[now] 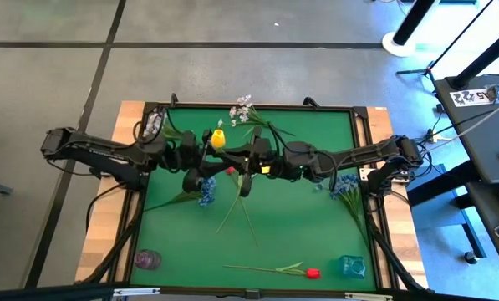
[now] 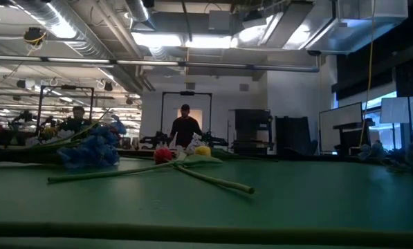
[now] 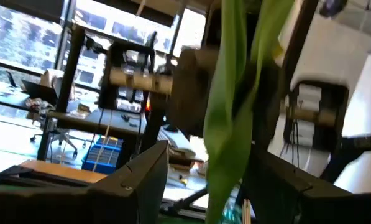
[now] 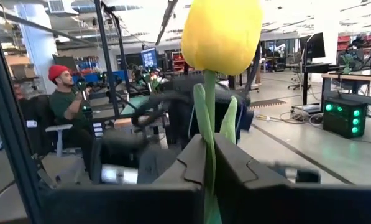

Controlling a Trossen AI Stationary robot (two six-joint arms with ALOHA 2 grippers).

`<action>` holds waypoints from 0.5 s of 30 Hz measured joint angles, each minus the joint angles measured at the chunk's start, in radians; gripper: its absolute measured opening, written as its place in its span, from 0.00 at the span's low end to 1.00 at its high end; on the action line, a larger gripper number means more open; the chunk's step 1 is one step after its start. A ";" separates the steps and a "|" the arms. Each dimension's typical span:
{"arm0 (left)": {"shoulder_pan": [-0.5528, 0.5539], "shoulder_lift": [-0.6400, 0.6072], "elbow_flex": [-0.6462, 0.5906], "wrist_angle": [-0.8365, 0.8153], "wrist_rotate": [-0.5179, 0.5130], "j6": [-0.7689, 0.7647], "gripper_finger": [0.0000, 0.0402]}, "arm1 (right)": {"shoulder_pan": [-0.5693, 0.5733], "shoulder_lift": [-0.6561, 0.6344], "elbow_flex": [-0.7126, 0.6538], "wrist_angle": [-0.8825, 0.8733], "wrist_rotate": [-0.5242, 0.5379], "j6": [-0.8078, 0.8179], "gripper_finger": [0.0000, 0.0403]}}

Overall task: Sort flowers into vase by color
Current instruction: Put the top yellow tulip into the purple vase

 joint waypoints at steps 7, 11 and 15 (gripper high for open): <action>0.000 0.001 0.007 -0.100 -0.010 -0.012 0.30 | 0.000 0.000 0.000 0.001 0.015 0.003 0.16; -0.016 -0.007 0.007 -0.114 -0.072 -0.082 0.06 | 0.000 0.000 0.000 0.001 0.008 0.004 0.26; -0.026 -0.039 0.007 -0.114 -0.055 -0.025 0.04 | 0.006 -0.030 0.000 0.000 -0.028 0.008 0.37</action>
